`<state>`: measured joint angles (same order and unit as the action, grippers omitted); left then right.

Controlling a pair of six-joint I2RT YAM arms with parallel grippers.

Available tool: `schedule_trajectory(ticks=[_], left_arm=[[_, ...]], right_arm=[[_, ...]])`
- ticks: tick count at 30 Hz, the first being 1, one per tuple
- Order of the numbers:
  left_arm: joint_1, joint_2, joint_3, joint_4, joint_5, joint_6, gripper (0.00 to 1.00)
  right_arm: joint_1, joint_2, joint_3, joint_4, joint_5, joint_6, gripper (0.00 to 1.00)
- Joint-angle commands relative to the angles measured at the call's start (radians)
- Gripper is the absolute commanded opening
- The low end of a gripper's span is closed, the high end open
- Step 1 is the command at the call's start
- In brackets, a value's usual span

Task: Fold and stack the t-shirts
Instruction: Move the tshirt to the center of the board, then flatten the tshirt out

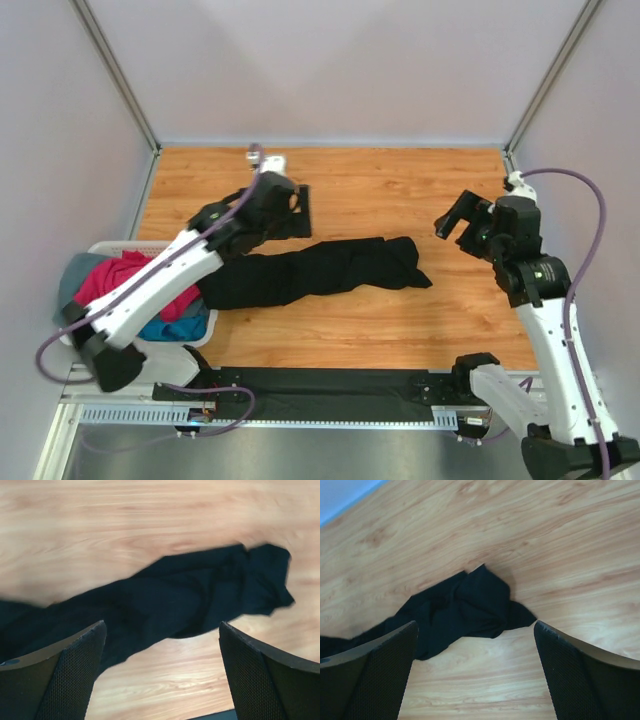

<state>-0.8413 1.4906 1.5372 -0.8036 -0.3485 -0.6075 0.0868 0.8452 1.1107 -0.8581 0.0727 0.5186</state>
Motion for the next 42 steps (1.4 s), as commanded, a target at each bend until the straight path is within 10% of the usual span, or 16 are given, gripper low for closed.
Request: schedule_trajectory(ticks=[1,8,20,25,29,42], left_arm=[[0.053,-0.269,-0.184,-0.115,-0.150,-0.197,0.99],[0.133,-0.524,-0.442,-0.287,-0.197,-0.389,0.99],[0.149,-0.529,-0.529,-0.464,-0.368,-0.617,0.97],[0.156,-0.524,-0.595,-0.441,-0.406,-0.673,0.68],[0.156,-0.562,-0.594,-0.356,-0.403,-0.627,0.01],[0.093,-0.478,-0.451,0.257,-0.132,0.011,0.00]], right_arm=[[0.118,0.048,-0.023,0.085,-0.007,-0.019,1.00],[0.269,0.165,-0.051,0.162,0.019,0.032,1.00],[0.335,0.232,-0.040,0.123,0.079,0.052,1.00],[0.335,0.226,-0.051,0.123,0.104,0.054,1.00],[0.335,0.233,-0.068,0.126,0.110,0.064,1.00],[0.332,0.380,-0.190,0.237,0.153,0.162,1.00]])
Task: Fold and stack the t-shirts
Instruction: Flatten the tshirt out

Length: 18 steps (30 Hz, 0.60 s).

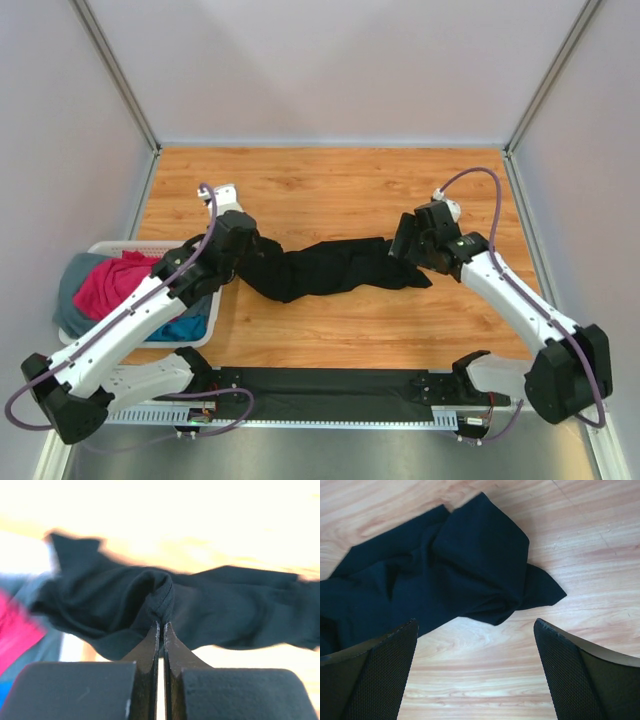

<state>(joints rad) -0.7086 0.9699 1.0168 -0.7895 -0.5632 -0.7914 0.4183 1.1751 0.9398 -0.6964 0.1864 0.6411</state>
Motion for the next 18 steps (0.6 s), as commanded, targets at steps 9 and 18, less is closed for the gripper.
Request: schedule_trajectory(ticks=[9,18], left_arm=[[-0.143,0.250,0.115,0.452,0.104,0.247,0.00],[-0.143,0.220,0.043,0.434,0.030,0.253,0.00]], right_arm=[[-0.021,0.216,-0.061,0.244,0.105,0.068,0.91],[-0.058,0.415,-0.043,0.359,0.119,0.042,0.68]])
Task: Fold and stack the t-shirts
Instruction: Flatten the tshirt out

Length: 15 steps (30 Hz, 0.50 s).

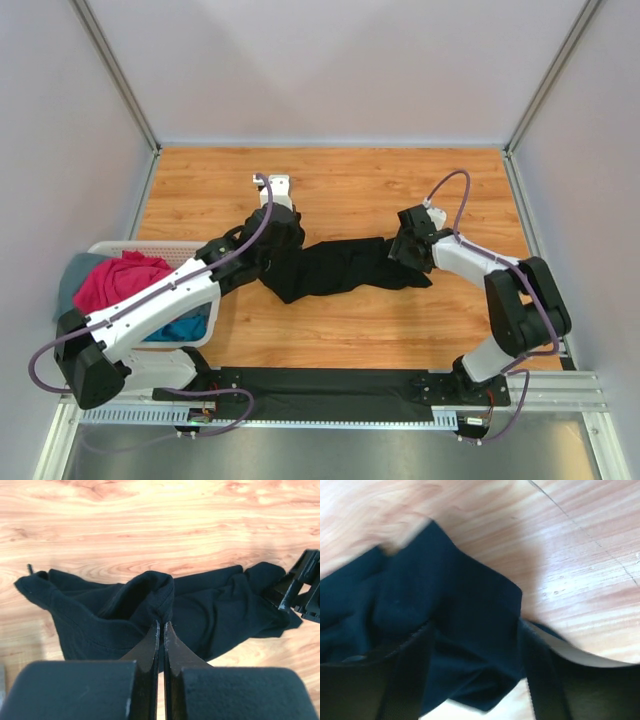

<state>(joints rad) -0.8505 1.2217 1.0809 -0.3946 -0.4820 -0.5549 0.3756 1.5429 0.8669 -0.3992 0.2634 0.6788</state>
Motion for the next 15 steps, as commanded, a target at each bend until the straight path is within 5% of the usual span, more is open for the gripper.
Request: schedule_trajectory(ticks=[1,3,4,11,15], left_arm=[[0.001,-0.031,-0.029,0.024,-0.070,0.009,0.00],[0.010,-0.031,-0.033,-0.004,-0.101,-0.010,0.00],[0.019,-0.031,-0.032,-0.006,-0.109,-0.008,0.00],[0.249,0.033,0.082,0.063,0.097,0.076,0.00],[0.281,0.137,0.284,0.121,0.183,0.280,0.00]], right_arm=[[-0.021,0.071,0.044,0.047,0.057,0.005,0.63],[-0.026,0.059,0.073,0.011,0.106,0.002,0.31],[-0.029,0.043,0.080,0.004,0.121,-0.001,0.03],[-0.165,-0.052,0.259,-0.061,0.125,-0.102,0.00],[-0.320,-0.092,0.403,-0.070,0.045,-0.160,0.00]])
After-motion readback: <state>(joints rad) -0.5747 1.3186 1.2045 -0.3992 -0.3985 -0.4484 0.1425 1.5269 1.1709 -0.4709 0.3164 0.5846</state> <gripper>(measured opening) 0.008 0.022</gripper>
